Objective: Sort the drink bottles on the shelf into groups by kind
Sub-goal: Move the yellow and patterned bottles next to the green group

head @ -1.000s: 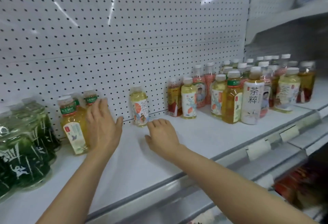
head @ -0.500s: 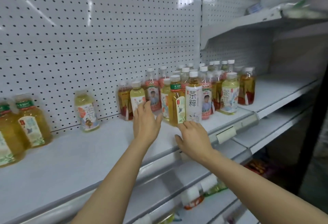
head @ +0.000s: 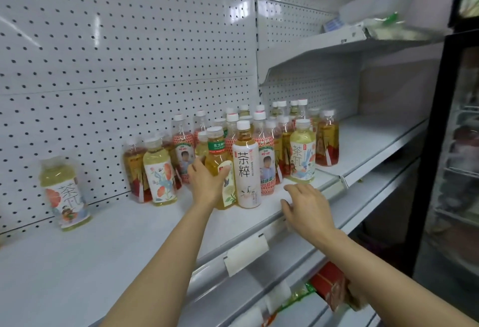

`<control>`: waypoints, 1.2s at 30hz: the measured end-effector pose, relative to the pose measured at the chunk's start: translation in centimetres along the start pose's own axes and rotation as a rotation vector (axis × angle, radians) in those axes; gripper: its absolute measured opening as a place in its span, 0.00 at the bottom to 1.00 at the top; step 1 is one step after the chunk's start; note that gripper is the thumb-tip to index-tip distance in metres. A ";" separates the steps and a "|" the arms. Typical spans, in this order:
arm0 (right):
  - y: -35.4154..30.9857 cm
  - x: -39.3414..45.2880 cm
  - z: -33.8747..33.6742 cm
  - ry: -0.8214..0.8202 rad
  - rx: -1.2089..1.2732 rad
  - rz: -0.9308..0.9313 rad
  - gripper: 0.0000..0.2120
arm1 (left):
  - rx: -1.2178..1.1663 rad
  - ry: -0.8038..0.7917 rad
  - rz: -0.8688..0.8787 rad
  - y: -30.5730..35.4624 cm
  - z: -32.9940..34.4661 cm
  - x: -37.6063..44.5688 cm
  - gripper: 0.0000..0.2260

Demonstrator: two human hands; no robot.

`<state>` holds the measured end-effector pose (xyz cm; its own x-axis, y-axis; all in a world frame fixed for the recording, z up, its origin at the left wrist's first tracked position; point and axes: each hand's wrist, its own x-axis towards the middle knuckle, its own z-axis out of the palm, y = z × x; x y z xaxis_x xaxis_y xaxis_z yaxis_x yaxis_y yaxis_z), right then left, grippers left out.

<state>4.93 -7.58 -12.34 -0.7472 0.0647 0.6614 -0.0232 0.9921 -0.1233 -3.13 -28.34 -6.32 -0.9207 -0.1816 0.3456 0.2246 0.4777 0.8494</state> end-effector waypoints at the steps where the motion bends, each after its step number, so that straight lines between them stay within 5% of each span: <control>1: 0.6 0.6 0.1 0.004 -0.002 0.013 0.12 | 0.008 0.005 0.006 -0.3 0.0 0.4 0.35; 8: 3.6 2.8 1.9 0.012 0.020 0.103 0.15 | -0.021 -0.028 0.041 -3.3 -0.4 3.2 0.42; 12: 5.3 4.0 2.4 0.020 0.058 0.146 0.15 | -0.219 -0.069 -0.038 -1.8 -1.7 1.6 0.21; 18: 8.2 6.4 2.7 0.092 0.142 0.166 0.14 | -0.378 -0.019 0.000 -2.7 -3.4 0.4 0.19; 22: 10.7 7.9 3.1 0.128 0.150 0.165 0.14 | -0.474 0.105 0.014 -2.1 -3.9 -1.0 0.06; 36: 15.1 11.8 4.3 0.119 0.158 0.096 0.13 | -0.332 0.370 0.066 -0.6 -1.9 -1.8 0.18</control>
<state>-7.09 7.67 -9.59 -0.6674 0.1797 0.7227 -0.0668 0.9521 -0.2984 -0.98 -29.98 -6.69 -0.7396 -0.4819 0.4698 0.4234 0.2095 0.8814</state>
